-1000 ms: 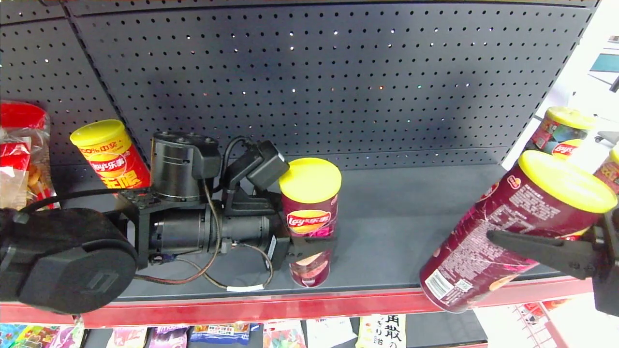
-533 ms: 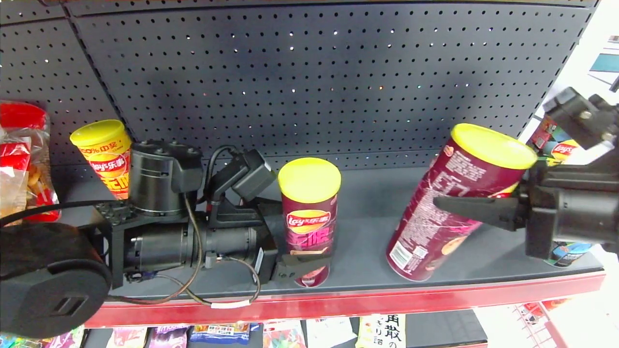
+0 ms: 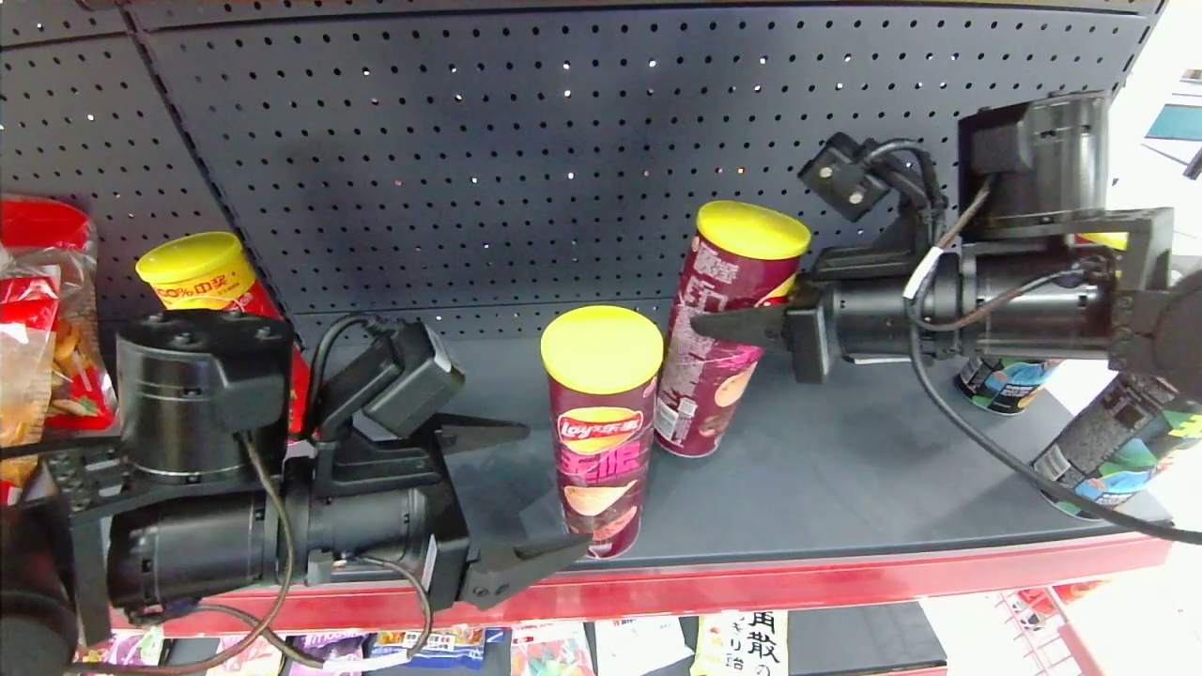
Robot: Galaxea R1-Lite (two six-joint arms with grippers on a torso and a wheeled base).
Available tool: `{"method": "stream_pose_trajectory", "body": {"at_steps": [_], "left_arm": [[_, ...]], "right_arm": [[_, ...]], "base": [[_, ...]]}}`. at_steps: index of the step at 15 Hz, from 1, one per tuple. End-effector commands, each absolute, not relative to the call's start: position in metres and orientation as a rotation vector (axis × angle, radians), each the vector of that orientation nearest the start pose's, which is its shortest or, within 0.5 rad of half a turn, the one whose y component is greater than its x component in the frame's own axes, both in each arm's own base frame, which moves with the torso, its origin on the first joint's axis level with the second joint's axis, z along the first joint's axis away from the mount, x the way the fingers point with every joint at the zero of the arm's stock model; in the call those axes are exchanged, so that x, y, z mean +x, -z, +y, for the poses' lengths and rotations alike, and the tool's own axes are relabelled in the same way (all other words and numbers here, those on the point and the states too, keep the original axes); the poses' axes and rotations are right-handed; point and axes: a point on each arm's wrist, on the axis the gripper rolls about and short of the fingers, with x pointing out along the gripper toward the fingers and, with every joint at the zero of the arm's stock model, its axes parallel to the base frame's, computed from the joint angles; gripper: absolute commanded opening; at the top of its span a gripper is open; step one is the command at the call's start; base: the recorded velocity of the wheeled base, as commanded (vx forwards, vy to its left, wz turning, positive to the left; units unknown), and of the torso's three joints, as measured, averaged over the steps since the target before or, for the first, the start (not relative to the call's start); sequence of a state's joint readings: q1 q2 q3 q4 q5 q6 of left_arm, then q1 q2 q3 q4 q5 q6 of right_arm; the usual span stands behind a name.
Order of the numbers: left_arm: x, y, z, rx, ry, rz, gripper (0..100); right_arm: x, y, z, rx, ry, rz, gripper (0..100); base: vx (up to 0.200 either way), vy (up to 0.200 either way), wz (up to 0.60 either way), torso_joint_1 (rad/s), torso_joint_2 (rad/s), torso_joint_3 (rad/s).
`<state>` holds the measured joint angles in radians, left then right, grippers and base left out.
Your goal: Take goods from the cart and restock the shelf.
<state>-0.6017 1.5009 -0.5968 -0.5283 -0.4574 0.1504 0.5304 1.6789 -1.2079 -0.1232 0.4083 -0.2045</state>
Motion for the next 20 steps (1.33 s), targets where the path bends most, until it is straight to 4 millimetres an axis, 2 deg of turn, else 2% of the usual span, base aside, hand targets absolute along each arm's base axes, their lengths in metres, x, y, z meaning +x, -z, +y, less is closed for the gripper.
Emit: {"method": "stream_pose_trajectory", "body": {"at_steps": [1,4,9,17,18,20], "left_arm": [[0.179,-0.175,-0.134,0.162,1.07,0.294,100],[0.173,-0.172,-0.121,0.158,1.028,0.3,100],[0.168,-0.171,-0.096,0.143,0.924,0.292,100],[0.161,-0.176,-0.091,0.104,0.911,0.282,100],[0.161,-0.175,-0.091,0.103,0.909,0.285,100],[0.161,-0.175,-0.091,0.103,0.909,0.285,100]], "right_arm": [[0.286,-0.237,0.191,-0.225,-0.996,0.296,0],[0.292,-0.235,0.201,-0.247,-1.012,0.282,0],[0.313,-0.233,0.216,-0.263,-1.014,0.258,0],[0.322,-0.222,0.223,-0.271,-0.997,0.279,0],[0.322,-0.224,0.223,-0.272,-0.999,0.273,100],[0.32,-0.223,0.222,-0.267,-0.996,0.281,100]], "base": [[0.0,0.0,0.0,0.0,0.0,0.0],[0.0,0.0,0.0,0.0,0.0,0.0],[0.0,0.0,0.0,0.0,0.0,0.0],[0.0,0.0,0.0,0.0,0.0,0.0],[0.0,0.0,0.0,0.0,0.0,0.0],[0.0,0.0,0.0,0.0,0.0,0.0]]}}
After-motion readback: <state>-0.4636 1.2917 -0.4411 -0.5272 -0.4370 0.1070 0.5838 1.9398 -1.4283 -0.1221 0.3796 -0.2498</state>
